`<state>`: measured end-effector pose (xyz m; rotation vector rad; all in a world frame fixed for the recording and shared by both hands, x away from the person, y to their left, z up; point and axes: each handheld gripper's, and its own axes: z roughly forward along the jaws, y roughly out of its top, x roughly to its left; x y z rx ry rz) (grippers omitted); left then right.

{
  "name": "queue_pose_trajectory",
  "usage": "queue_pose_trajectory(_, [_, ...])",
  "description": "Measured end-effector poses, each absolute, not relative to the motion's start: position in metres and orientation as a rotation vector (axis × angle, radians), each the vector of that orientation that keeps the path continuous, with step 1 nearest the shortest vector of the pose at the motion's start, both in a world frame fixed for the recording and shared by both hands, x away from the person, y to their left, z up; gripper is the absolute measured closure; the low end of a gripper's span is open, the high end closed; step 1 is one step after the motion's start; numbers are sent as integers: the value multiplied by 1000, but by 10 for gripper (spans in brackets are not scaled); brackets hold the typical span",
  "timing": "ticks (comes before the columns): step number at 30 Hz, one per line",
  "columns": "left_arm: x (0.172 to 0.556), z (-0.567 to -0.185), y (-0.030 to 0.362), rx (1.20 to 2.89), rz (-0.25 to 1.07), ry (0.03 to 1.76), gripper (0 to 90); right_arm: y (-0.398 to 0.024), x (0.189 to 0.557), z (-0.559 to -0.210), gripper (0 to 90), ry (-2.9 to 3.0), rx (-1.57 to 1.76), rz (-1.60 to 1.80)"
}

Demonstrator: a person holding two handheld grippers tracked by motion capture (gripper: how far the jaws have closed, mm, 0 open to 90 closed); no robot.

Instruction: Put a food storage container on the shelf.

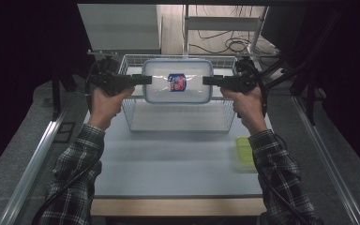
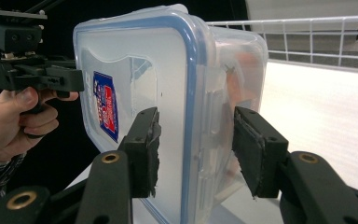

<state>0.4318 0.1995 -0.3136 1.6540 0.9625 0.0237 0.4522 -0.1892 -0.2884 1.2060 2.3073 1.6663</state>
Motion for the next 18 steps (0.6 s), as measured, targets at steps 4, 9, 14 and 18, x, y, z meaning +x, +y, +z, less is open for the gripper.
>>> queue_pose_trajectory(4, [441,-316,199,1652,10,977,506,-189,462,-289,515,2302,1223,1659])
queue_pose_trajectory(9, [447,-317,198,1645,19,977,508,-191,471,-293,511,2298,1251,1676])
queue_pose_trajectory(14, [449,-317,196,1648,45,975,490,-191,474,-295,505,2283,1256,1684])
queue_pose_trajectory(18, [448,-315,191,1662,87,986,466,-191,473,-297,493,2260,1251,1683])
